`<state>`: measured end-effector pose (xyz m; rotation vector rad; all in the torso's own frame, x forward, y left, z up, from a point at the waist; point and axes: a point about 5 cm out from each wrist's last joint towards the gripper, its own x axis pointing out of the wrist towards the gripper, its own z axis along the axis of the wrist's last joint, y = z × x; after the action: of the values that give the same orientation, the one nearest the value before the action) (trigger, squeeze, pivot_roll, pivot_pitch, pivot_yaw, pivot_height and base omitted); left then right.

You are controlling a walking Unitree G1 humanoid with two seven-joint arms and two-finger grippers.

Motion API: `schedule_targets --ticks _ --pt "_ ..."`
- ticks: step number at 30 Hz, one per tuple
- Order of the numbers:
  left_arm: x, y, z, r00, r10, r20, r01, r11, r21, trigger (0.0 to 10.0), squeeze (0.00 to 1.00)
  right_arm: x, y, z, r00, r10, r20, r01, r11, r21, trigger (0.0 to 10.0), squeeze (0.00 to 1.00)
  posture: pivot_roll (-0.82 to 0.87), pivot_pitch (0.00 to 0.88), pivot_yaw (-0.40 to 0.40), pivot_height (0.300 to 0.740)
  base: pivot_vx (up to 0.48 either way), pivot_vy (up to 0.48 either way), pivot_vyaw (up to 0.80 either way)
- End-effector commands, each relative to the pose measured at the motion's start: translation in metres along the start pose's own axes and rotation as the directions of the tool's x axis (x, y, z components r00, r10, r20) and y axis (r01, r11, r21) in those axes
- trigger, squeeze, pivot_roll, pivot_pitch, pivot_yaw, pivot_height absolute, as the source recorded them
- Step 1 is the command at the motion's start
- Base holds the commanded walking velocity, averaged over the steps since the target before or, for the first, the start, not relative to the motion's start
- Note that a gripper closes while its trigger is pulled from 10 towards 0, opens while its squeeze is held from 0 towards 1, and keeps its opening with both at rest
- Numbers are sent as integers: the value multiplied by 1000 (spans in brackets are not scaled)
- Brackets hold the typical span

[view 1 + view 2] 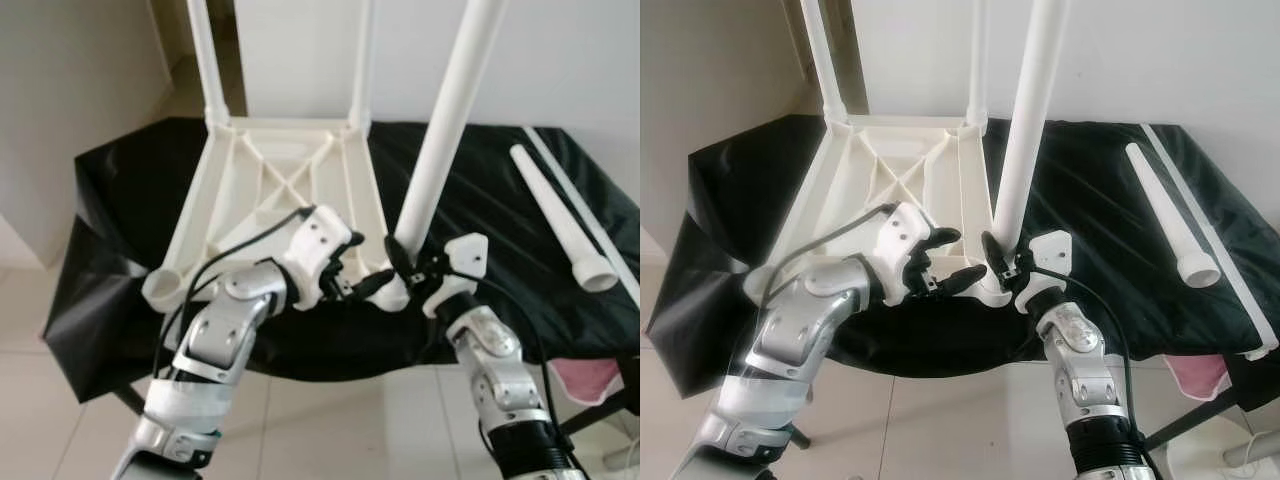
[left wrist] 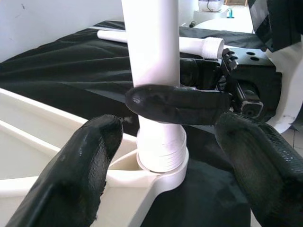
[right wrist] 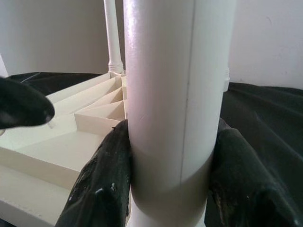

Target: Building children table

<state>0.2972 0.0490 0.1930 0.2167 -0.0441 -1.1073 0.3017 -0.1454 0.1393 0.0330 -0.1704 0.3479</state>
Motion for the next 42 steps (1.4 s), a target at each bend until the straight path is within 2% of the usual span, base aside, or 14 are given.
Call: schedule_targets --ticks 1,8,14,23,26,28,29,31,34,35,38,39,40,42 --pt "-1 4 1 996 87 -3 -87 996 5 10000 0 -17 -11 -42 964 -105 -244 126 990 70 10000 0 -36 35 -9 740 0 0 0" --pt "-1 4 2 996 88 -2 -88 996 7 10000 0 -16 -15 -41 957 -163 -241 191 976 101 10000 0 -40 38 -9 740 0 0 0" --pt "0 4 3 996 87 -2 -87 996 5 10000 0 -19 -14 -40 953 -201 -225 218 974 56 10000 0 -41 41 -10 740 0 0 0" --pt "0 3 3 996 88 -1 -88 996 3 10000 0 -18 -16 -37 905 -377 -198 392 919 43 10000 0 -42 42 -13 740 0 0 0" --pt "1 4 3 996 89 0 -89 996 2 10000 0 -16 -18 -36 869 -459 -187 471 882 24 10000 0 -44 41 -11 740 0 0 0" --pt "2 4 3 996 87 2 -87 996 2 10000 0 -11 -21 -37 815 -545 -195 555 832 -2 10000 0 -45 39 -10 740 0 0 0" --pt "2 4 3 996 87 2 -87 996 2 10000 0 -11 -21 -37 815 -545 -195 555 832 -2 10000 0 -45 39 -10 740 0 0 0" --pt "2 4 3 996 86 3 -86 996 1 10000 0 -7 -23 -39 768 -605 -210 613 789 -30 10000 0 -46 39 -9 740 0 0 0" --pt "3 4 3 996 86 3 -86 996 1 10000 0 -5 -24 -39 750 -626 -213 634 772 -41 10000 0 -45 38 -9 740 0 0 0" --pt "3 4 3 996 85 5 -85 996 2 10000 0 2 -27 -36 710 -673 -209 677 734 -63 10000 0 -43 37 -10 740 0 0 0" --pt "3 4 4 996 85 7 -85 996 3 10000 0 4 -29 -35 680 -704 -207 705 705 -80 10000 0 -40 38 -13 740 0 0 0" --pt "3 4 4 996 86 9 -86 996 3 10000 0 5 -32 -35 630 -748 -209 749 656 -89 10000 0 -38 38 -15 740 0 0 0" --pt "3 4 4 996 86 9 -86 996 3 10000 0 5 -32 -35 630 -748 -209 749 656 -89 10000 0 -38 38 -15 740 0 0 0" --pt "3 4 4 996 88 9 -88 996 4 10000 0 4 -34 -35 592 -778 -210 781 618 -87 10000 0 -34 38 -18 740 0 0 0"
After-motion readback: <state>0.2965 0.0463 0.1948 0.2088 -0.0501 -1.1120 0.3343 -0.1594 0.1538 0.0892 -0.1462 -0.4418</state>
